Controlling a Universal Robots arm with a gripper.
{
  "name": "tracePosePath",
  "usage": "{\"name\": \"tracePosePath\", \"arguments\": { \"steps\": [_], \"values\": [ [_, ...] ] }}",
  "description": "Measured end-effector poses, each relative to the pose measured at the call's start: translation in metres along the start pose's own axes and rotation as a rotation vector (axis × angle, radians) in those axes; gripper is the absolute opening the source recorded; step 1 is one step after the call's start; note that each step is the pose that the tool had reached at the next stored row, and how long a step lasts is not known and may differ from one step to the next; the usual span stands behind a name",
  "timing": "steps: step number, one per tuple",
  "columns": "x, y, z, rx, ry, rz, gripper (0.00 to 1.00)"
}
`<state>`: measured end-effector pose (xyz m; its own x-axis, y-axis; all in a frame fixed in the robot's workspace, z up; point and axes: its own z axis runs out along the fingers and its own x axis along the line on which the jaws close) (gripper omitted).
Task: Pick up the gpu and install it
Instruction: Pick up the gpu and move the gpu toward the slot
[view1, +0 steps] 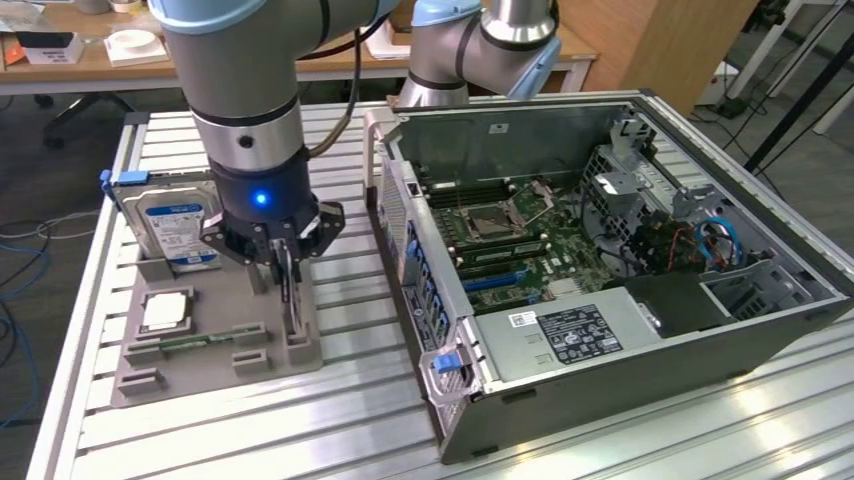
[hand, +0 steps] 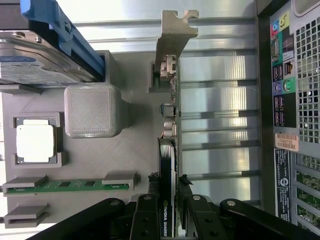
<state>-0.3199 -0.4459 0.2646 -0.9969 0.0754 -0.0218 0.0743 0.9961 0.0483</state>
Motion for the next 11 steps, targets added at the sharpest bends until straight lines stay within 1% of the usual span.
{"name": "tracePosePath", "arguments": {
  "steps": [11],
  "values": [
    [-0.0002, 0.0004, -0.0081, 0.0000, 0.0000, 0.000, 0.26]
  ]
}}
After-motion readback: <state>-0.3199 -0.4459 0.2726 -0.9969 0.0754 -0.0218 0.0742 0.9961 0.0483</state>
